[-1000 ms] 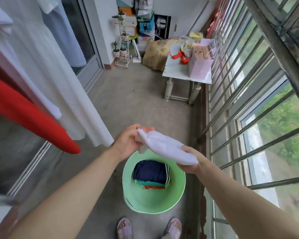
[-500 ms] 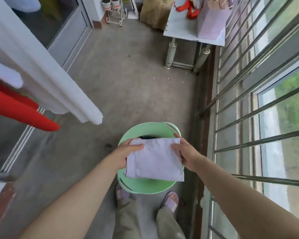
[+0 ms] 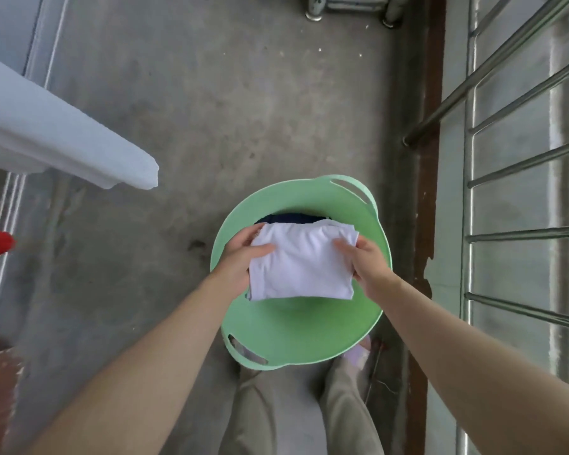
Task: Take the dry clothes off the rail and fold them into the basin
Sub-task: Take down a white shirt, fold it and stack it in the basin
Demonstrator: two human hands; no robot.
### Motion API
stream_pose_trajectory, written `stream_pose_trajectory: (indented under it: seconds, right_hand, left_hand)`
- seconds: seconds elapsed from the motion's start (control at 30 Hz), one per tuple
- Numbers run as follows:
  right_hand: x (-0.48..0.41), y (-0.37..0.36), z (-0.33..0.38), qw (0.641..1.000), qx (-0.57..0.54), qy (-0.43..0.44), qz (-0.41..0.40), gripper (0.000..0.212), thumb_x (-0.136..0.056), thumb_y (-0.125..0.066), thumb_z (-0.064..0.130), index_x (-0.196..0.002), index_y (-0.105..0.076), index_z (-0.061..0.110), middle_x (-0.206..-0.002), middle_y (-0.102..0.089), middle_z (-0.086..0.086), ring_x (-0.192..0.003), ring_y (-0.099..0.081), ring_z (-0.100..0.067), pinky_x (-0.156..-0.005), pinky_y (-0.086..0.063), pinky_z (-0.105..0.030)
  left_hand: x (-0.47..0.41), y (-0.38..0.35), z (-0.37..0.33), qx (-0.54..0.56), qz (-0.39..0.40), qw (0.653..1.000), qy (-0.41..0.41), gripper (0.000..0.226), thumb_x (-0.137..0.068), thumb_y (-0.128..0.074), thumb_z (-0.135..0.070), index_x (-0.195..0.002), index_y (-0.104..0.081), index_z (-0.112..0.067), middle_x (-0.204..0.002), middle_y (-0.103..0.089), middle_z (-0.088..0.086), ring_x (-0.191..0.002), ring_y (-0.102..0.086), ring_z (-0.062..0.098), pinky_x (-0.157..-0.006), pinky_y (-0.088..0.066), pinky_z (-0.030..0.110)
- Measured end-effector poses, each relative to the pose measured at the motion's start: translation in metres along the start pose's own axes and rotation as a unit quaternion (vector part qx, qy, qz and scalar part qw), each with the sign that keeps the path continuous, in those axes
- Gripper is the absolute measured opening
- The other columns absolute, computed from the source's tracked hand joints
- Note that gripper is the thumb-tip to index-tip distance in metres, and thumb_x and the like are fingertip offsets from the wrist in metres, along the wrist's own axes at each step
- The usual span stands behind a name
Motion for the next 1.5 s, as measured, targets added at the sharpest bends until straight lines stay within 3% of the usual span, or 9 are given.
stream_pose_trajectory:
  seconds: [0.23,0.33,0.47,0.67,0.9,1.0,1.13,1.27,1.5]
  right_hand:
    - [-0.126,-0.021,-0.052,0.997,0.041,0.064,0.013,0.023,-0.095,-0.052,0.020,-0.110,-0.063,0.034,-0.119,-0.063,0.000,-0.107,-0.061,-0.020,-0.094,-0.050,-0.038]
    - [-0.164,-0.021,-0.127,0.995,0.064,-0.073,0.015,0.036,-0.098,-0.043,0.020,-0.134,-0.039,0.023,-0.112,-0.058,-0.002,-0.086,-0.062,-0.017,-0.074,-0.058,-0.033]
    - [-0.176,-0.017,-0.213,0.960,0.135,-0.245,0.015,0.059,-0.097,-0.048,0.026,-0.147,-0.017,0.028,-0.110,-0.061,-0.011,-0.084,-0.061,-0.023,-0.084,-0.053,-0.042]
    - [-0.186,-0.018,-0.230,0.950,0.205,-0.234,0.038,0.040,-0.090,-0.063,0.019,-0.124,-0.053,0.002,-0.070,-0.050,0.002,-0.053,-0.039,-0.008,-0.046,-0.029,-0.017]
    - [-0.181,-0.012,-0.240,0.950,0.155,-0.272,-0.003,0.054,-0.094,-0.049,0.039,-0.134,-0.044,0.003,-0.129,-0.055,-0.011,-0.116,-0.052,-0.030,-0.101,-0.042,-0.040]
    - [-0.179,-0.001,-0.232,0.951,0.176,-0.253,-0.032,0.047,-0.094,-0.049,0.036,-0.127,-0.047,0.001,-0.123,-0.057,-0.015,-0.103,-0.057,-0.032,-0.091,-0.049,-0.044]
    - [-0.174,-0.003,-0.222,0.958,0.017,-0.284,-0.028,0.047,-0.095,-0.052,0.014,-0.140,-0.040,0.019,-0.128,-0.057,-0.012,-0.093,-0.062,-0.029,-0.072,-0.054,-0.038]
    - [-0.165,-0.011,-0.208,0.892,-0.273,-0.352,-0.084,0.007,-0.093,-0.054,0.005,-0.097,-0.060,0.005,-0.082,-0.068,-0.016,-0.057,-0.068,-0.023,-0.040,-0.053,-0.029]
    - [-0.197,-0.023,-0.185,0.925,-0.273,-0.251,-0.079,0.028,-0.098,-0.048,0.014,-0.124,-0.053,0.020,-0.067,-0.066,-0.005,-0.051,-0.062,-0.013,-0.063,-0.060,-0.033]
  left_hand:
    - [-0.126,0.029,0.060,0.044,-0.027,0.999,0.011,0.049,-0.077,-0.067,0.007,-0.122,-0.054,-0.009,-0.120,-0.063,0.011,-0.104,-0.064,0.028,-0.085,-0.054,0.039]
    - [-0.163,0.045,0.118,0.045,-0.071,0.993,0.083,0.069,-0.070,-0.072,0.002,-0.133,-0.043,-0.002,-0.128,-0.057,0.018,-0.099,-0.063,0.029,-0.077,-0.053,0.037]
    - [-0.178,0.060,0.188,-0.100,-0.099,0.974,0.176,0.067,-0.079,-0.066,0.004,-0.135,-0.035,-0.017,-0.124,-0.053,0.007,-0.104,-0.059,0.029,-0.084,-0.051,0.043]
    - [-0.185,0.074,0.209,-0.054,-0.154,0.973,0.160,0.074,-0.076,-0.071,0.001,-0.139,-0.033,-0.012,-0.126,-0.053,0.013,-0.108,-0.058,0.032,-0.094,-0.049,0.051]
    - [-0.182,0.073,0.220,-0.027,-0.107,0.962,0.248,0.036,-0.080,-0.073,-0.011,-0.111,-0.063,0.002,-0.108,-0.069,0.015,-0.098,-0.066,0.030,-0.088,-0.053,0.041]
    - [-0.188,0.071,0.212,-0.075,-0.105,0.964,0.233,0.032,-0.083,-0.066,-0.005,-0.113,-0.060,0.005,-0.097,-0.067,0.015,-0.082,-0.064,0.027,-0.071,-0.052,0.035]
    - [-0.194,0.070,0.188,-0.133,-0.127,0.965,0.188,0.055,-0.084,-0.061,0.002,-0.134,-0.043,-0.009,-0.122,-0.054,0.010,-0.097,-0.057,0.027,-0.075,-0.047,0.034]
    - [-0.183,0.056,0.176,0.030,-0.103,0.956,0.273,0.019,-0.095,-0.043,-0.001,-0.103,-0.055,-0.014,-0.084,-0.064,0.006,-0.062,-0.065,0.020,-0.045,-0.054,0.024]
    - [-0.204,0.072,0.179,0.105,-0.215,0.930,0.281,0.019,-0.094,-0.041,-0.005,-0.081,-0.055,-0.002,-0.084,-0.056,0.013,-0.065,-0.055,0.023,-0.037,-0.050,0.023]
Point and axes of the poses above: each hand's wrist, its own x-axis away from the middle knuckle, its own y-axis out of the back of the hand, z = x × y, the point moved 9 cm from there along -x, towards the middle knuckle
